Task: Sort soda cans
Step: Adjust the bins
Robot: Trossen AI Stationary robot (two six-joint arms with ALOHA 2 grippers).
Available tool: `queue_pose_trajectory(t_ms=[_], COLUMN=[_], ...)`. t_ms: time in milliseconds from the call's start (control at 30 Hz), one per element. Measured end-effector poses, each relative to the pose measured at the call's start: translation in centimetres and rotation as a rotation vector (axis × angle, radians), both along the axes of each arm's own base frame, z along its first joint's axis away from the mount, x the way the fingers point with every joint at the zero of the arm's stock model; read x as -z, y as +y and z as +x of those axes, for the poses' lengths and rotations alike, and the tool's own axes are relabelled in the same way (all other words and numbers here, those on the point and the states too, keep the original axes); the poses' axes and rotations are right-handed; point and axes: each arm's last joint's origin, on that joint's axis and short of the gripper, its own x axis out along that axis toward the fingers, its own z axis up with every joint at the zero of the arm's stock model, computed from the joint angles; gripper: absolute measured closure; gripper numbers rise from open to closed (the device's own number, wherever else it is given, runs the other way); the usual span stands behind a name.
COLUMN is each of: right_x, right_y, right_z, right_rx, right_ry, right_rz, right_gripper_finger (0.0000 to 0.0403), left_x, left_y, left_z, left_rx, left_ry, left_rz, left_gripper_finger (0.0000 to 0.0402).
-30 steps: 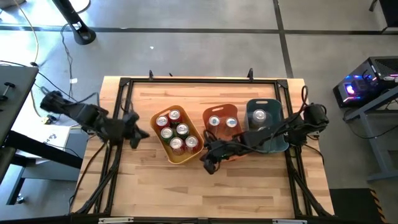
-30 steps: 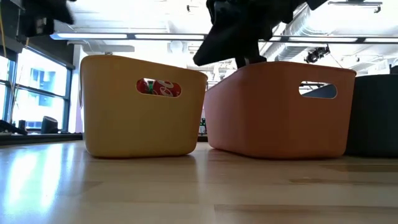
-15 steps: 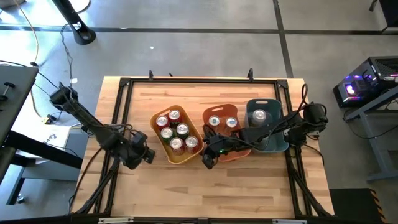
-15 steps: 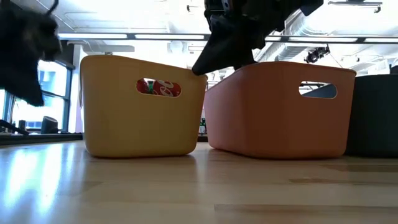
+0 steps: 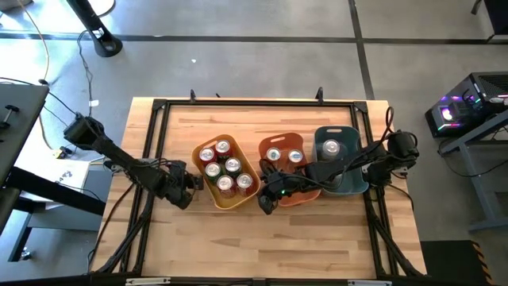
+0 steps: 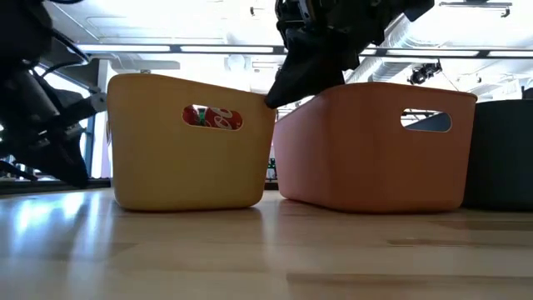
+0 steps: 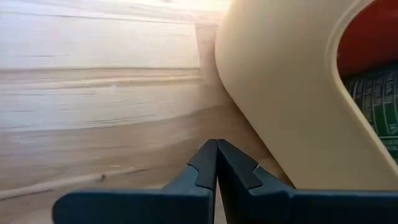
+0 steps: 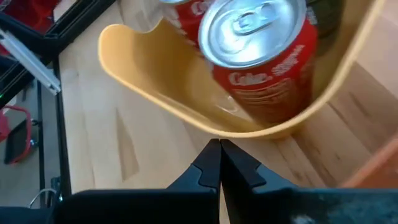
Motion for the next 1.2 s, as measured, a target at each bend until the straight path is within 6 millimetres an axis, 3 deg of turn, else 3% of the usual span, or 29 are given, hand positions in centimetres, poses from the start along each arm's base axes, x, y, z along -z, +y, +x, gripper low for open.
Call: queue_pose_trajectory(t_ms=[700, 1200], right_x=[-0.9, -1.4], right_y=[-3.8, -3.0], right_z=[0.7, 1.8], right_rx=[0.126, 0.091], right_ry=[0.045, -0.069], right_rz=[-0.092, -0.016], right_gripper_finger=[0.0403, 0.0403], left_x=[0.1, -0.1], left_y=[3.9, 7.6], left_z=[1.4, 1.6], left_rx=[-0.002, -0.200], left_ry=[0.125, 0.157], left_rz=[0.097, 0.221], left_gripper_finger=[0.0401, 0.0401])
